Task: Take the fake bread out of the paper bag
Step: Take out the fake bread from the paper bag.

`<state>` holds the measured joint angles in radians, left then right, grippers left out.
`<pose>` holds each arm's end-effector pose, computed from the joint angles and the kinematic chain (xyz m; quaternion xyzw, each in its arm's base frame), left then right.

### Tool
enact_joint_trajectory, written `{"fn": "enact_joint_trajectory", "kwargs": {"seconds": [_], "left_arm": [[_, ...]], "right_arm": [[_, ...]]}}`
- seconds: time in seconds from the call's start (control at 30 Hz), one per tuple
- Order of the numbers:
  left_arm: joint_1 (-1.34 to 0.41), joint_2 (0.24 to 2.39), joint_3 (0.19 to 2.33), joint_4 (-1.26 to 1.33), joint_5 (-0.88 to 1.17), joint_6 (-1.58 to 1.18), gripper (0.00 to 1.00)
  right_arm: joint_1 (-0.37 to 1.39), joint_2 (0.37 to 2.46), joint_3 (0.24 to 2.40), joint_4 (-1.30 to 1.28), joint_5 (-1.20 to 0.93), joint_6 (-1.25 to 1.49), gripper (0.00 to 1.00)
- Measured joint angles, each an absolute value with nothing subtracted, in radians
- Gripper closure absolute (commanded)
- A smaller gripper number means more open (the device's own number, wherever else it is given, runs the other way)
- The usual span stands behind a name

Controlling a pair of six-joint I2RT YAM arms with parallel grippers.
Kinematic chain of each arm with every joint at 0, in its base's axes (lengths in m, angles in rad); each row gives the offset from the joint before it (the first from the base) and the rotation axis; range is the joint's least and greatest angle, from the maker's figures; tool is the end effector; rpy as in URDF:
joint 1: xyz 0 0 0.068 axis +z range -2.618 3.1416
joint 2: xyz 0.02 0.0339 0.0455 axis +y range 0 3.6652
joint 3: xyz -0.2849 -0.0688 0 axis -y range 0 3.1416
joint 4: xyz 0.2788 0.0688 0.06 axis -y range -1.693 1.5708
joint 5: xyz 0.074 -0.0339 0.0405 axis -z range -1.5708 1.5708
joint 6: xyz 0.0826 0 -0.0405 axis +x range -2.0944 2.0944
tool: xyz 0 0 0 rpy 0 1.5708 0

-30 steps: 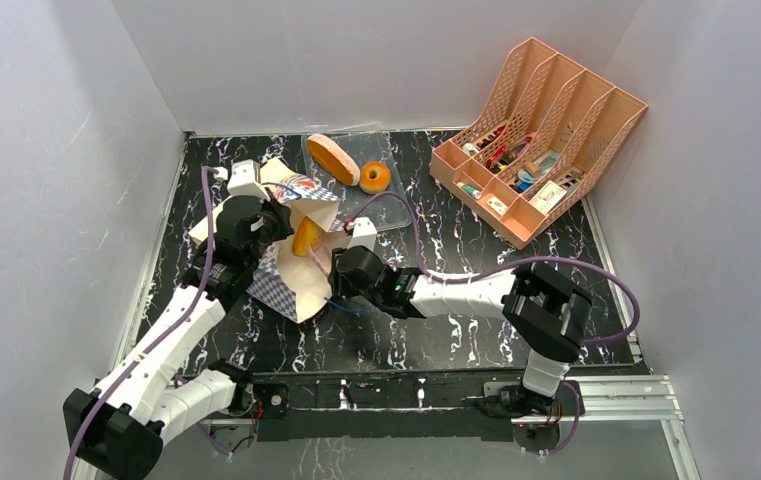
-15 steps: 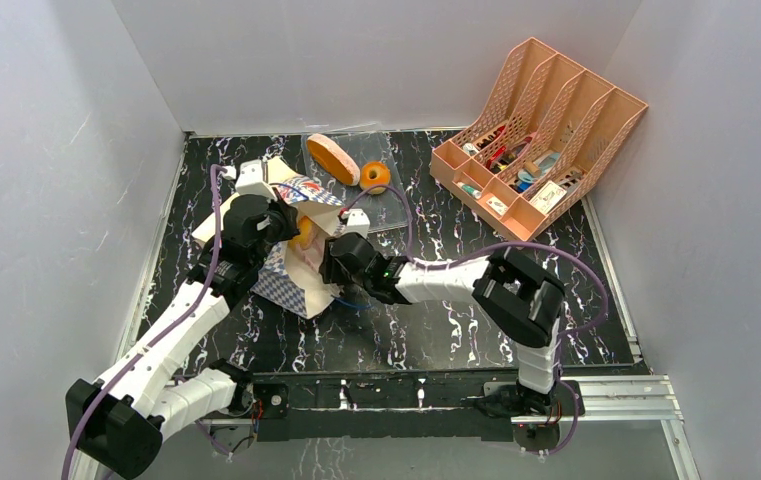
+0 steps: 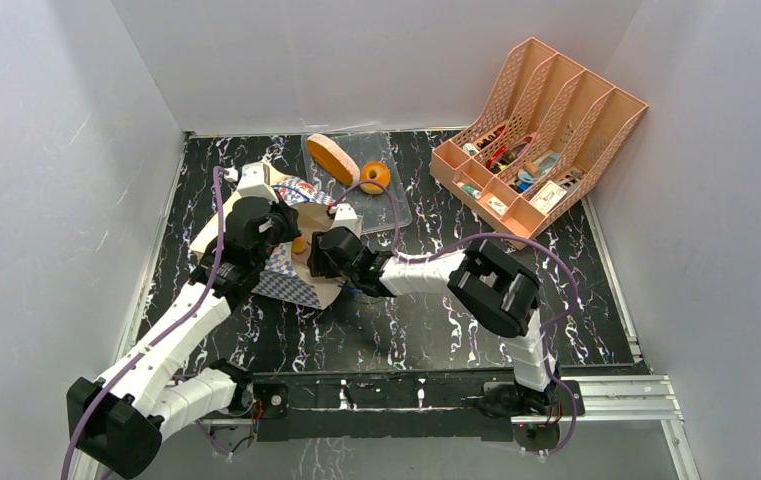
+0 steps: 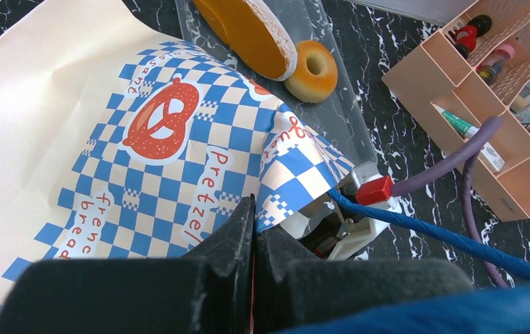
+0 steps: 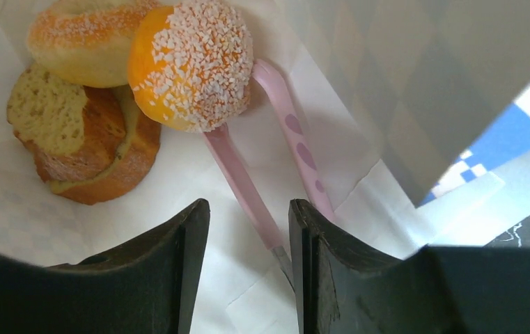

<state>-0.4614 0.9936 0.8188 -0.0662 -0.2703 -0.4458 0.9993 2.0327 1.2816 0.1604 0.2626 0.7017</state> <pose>0.2773 -0.1132 0.3262 -0.0770 0.7804 -0.1726 0.5960 0.2990 0.4253 0.1365 -0.0687 0.8742 0.2745 0.3946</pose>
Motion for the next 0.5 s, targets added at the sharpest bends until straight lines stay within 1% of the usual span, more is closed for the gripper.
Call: {"fn": "enact_joint_trajectory", "kwargs": {"seconds": [0.23,0.5], "left_arm": [[-0.467,0.993,0.817,-0.065,-0.267,-0.446,1.00],[-0.468,0.993,0.814,-0.068,-0.262,-0.445,1.00]], "right_arm": [[1.018,1.992,1.216,0.170,0.287,0.563,0.50],[1.047,1.928,1.179,0.185,0.351,0.361,0.47]]}}
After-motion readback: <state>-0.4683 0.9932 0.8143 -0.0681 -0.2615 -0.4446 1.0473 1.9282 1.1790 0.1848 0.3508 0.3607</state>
